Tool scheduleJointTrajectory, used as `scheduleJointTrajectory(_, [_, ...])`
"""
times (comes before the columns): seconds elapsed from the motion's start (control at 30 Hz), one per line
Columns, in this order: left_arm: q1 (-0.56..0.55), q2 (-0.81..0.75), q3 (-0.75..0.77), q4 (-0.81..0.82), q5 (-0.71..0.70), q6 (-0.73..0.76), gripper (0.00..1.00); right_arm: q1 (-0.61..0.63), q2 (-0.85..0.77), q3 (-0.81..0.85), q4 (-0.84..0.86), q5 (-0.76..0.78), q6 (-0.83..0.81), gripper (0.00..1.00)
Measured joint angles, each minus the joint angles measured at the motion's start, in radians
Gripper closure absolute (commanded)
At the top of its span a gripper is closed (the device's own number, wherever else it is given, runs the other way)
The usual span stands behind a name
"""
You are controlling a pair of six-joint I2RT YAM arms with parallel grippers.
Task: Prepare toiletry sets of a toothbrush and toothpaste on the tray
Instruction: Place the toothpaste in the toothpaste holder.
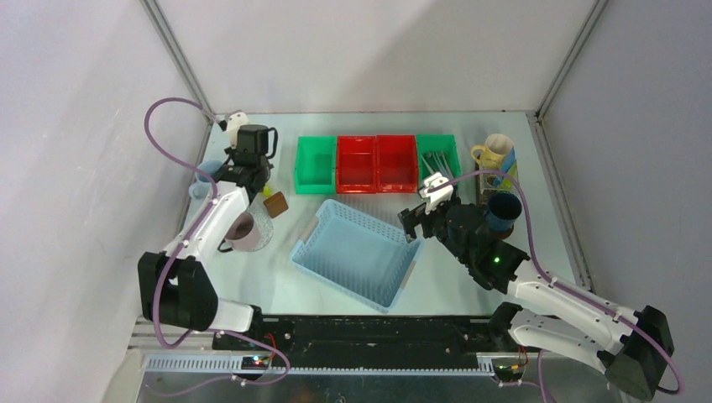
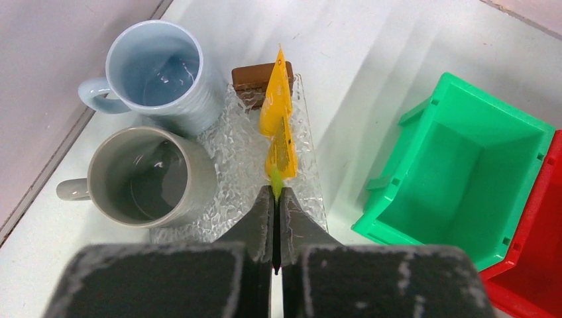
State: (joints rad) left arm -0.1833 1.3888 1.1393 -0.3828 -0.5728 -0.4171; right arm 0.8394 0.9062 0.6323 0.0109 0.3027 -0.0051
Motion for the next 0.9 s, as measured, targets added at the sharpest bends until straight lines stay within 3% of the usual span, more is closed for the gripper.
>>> scheduleJointTrajectory(0.9, [-0.006,-0.016,-0.064,0.12,0.0,0.0,1.0,-0.005,0.0,-0.012,-0.002,0.0,0.017,0.01])
